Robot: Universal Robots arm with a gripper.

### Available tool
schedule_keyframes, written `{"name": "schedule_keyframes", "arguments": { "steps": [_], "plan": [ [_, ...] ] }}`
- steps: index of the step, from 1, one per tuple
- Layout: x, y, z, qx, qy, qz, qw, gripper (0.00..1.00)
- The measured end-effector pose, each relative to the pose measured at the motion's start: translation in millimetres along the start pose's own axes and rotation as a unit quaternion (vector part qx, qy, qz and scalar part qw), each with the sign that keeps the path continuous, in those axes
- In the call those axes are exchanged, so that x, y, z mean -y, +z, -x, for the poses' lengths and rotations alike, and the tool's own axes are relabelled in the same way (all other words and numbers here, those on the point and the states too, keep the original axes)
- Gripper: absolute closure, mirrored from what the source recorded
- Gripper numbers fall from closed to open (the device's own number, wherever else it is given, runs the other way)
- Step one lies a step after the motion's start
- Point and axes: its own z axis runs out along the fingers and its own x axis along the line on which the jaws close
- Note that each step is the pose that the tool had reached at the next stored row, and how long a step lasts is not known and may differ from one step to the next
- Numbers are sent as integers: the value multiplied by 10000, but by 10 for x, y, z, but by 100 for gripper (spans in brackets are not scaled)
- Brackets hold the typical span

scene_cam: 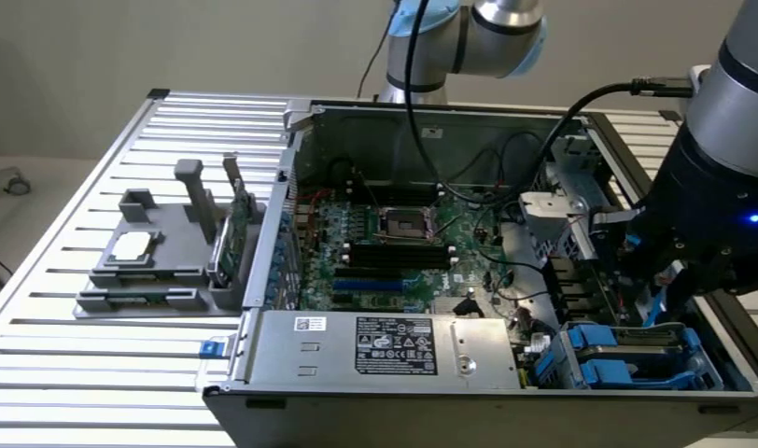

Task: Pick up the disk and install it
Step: 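Insert the first disk wire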

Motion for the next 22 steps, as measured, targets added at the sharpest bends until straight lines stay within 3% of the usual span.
{"name": "schedule_keyframes", "arguments": {
  "steps": [5, 9, 13, 15, 19, 22],
  "plan": [
    [-61, 12, 16, 69, -31, -203, 9998, 61],
    [-99, 17, 13, 137, -72, -404, 9991, 61],
    [-164, 21, -5, 189, -110, -556, 9982, 61],
    [-190, 23, -13, 218, -131, -643, 9976, 61],
    [-242, 27, -28, 289, -182, -853, 9958, 61],
    [-294, 29, -45, 324, -210, -969, 9945, 61]
  ]
}}
